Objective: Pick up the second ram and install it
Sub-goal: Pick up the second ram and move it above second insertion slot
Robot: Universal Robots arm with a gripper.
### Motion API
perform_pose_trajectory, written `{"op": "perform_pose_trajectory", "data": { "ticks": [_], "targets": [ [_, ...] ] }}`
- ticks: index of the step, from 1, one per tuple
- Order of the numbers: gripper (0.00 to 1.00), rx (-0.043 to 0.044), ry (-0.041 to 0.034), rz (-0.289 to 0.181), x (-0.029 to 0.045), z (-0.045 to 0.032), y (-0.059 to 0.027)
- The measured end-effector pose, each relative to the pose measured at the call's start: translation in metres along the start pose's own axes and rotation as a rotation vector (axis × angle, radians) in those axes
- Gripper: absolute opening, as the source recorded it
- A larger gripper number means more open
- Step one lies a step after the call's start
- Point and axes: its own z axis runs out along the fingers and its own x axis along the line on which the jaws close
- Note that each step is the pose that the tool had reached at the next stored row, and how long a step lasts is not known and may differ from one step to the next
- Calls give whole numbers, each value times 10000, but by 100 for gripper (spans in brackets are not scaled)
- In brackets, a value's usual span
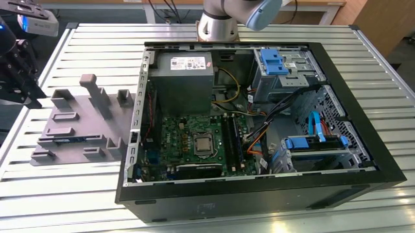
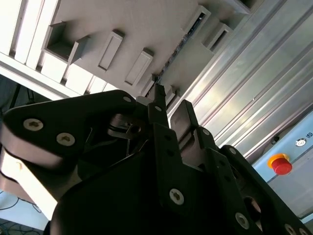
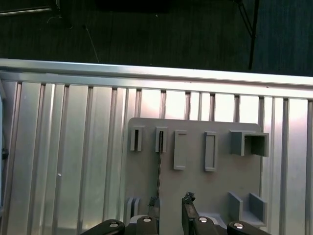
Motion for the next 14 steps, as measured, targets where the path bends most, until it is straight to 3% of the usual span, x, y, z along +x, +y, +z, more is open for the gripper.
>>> {"op": "perform_pose_trajectory", "data": {
  "ticks": [14],
  "targets": [
    [32,-1,1,-1,6,61,-1]
  ]
}}
